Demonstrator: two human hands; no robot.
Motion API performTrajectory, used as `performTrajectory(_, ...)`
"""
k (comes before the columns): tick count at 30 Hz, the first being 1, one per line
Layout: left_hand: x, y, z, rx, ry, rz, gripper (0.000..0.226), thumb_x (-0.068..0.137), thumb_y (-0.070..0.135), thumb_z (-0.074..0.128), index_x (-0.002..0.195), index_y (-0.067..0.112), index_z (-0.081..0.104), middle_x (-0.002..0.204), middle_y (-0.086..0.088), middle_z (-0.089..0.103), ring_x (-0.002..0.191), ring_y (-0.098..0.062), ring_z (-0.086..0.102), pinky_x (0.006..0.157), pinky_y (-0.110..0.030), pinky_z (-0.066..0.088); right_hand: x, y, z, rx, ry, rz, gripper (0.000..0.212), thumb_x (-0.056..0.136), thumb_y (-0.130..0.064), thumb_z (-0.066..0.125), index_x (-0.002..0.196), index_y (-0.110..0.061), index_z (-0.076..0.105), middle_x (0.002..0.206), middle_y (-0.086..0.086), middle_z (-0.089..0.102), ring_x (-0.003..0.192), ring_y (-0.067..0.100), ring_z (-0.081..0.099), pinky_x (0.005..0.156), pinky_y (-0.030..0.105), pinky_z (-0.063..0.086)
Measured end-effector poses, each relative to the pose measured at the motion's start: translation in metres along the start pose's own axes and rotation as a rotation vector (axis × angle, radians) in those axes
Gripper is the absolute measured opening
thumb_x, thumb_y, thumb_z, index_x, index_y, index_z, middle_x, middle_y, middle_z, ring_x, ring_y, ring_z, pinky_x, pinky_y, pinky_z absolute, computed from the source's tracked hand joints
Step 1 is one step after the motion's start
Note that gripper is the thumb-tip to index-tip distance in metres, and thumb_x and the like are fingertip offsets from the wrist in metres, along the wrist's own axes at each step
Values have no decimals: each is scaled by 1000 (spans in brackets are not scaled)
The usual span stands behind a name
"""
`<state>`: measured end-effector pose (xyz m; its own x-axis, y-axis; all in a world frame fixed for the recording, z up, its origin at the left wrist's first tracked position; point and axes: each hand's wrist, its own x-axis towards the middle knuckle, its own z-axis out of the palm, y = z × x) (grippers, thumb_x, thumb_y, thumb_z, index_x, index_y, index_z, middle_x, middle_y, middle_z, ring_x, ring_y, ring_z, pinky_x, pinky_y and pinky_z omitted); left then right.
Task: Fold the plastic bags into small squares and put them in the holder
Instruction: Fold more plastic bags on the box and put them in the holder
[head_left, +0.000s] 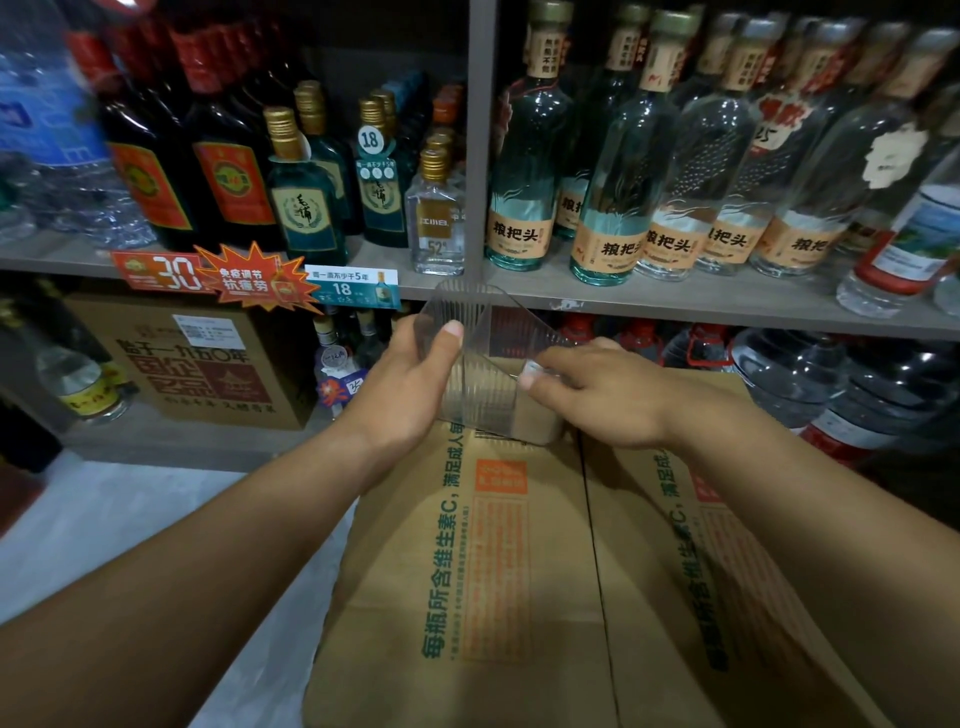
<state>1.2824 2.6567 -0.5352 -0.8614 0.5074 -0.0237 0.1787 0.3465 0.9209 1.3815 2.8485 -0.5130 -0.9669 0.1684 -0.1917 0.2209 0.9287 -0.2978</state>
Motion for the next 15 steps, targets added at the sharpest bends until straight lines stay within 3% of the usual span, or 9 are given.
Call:
performTrajectory(3, 1, -1, 0, 8, 10, -7, 48, 103, 57, 38, 142, 30, 43, 137, 8, 55, 124, -13, 50, 96, -29, 30, 2, 3, -10, -5, -150, 56, 82, 71, -91, 33, 136, -41, 43, 133, 5, 51, 133, 24, 36, 106, 48, 40)
performTrajectory(5, 1, -2, 0, 16, 11, -8, 49, 103, 58, 38, 143, 29, 42, 138, 7, 55, 124, -14, 49, 96, -29, 30, 6, 3, -12, -134, -179, 59, 94, 58, -93, 43, 137, -43, 36, 130, 5, 51, 130, 26, 38, 105, 47, 42)
performTrajectory(8, 1, -1, 0, 15, 3, -9, 49, 103, 58, 37, 144, 30, 41, 136, 10, 53, 125, -13, 48, 96, -28, 29, 15, 3, -1, -273, -88, 6, 78, 73, -78, 58, 133, -35, 34, 127, 4, 57, 123, 28, 43, 102, 43, 39)
performTrajectory(11, 0, 0, 0, 8, -2, -4, 45, 104, 55, 37, 141, 30, 42, 132, 12, 54, 122, -11, 49, 94, -27, 29, 21, 3, 8, -266, -29, 1, 62, 78, -72, 54, 121, -33, 32, 120, 9, 58, 117, 31, 46, 93, 42, 41)
performTrajectory(15, 0, 1, 1, 2, -1, 2, 45, 105, 54, 37, 142, 29, 41, 134, 11, 53, 123, -10, 48, 95, -26, 29, 14, 3, 12, -151, 33, 2, 63, 83, -64, 63, 126, -26, 37, 113, 7, 55, 114, 30, 47, 88, 38, 40)
